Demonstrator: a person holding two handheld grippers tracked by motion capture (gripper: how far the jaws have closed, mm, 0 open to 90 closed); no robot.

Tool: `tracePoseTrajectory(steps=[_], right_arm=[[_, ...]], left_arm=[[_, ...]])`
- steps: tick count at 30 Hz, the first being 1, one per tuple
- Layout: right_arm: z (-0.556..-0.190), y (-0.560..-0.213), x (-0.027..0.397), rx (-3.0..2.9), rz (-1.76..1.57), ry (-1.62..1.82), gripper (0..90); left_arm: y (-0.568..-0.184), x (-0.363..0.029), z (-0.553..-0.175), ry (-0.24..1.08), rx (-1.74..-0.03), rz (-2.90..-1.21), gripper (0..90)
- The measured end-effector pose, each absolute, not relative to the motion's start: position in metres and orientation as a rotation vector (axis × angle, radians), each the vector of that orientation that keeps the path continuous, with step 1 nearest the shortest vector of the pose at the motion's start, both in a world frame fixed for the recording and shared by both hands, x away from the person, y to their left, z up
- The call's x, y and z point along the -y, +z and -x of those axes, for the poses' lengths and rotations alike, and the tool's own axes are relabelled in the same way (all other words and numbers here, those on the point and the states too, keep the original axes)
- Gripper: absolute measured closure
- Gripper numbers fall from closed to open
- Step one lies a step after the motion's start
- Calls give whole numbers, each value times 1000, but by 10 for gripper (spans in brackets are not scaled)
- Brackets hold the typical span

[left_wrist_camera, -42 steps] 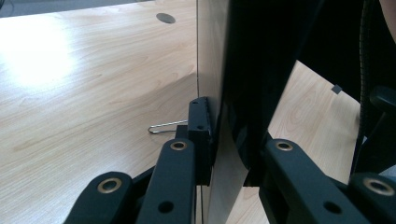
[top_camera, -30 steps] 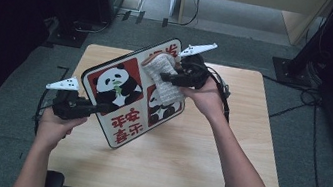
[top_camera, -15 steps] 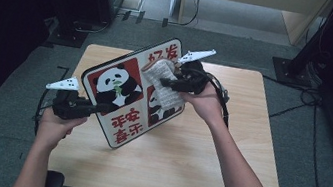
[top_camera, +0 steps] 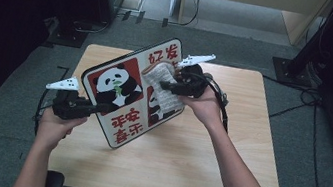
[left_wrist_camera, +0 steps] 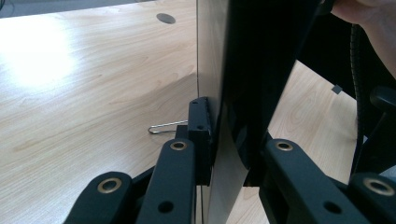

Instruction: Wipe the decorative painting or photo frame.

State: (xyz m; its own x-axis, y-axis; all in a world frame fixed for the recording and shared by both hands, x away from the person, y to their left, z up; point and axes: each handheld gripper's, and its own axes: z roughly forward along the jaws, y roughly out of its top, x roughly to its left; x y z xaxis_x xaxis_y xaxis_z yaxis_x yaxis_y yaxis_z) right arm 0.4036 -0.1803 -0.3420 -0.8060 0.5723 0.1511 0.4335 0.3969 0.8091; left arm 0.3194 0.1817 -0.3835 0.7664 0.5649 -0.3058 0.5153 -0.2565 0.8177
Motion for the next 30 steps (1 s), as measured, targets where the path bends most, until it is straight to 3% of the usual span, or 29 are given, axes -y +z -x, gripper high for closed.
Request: tracePoseTrajectory(steps=[30], right_arm=[[-395,-375,186,-2461,-909,1402,660]], left_arm=[[-383,-182,-319,56,-823,-1911,800]])
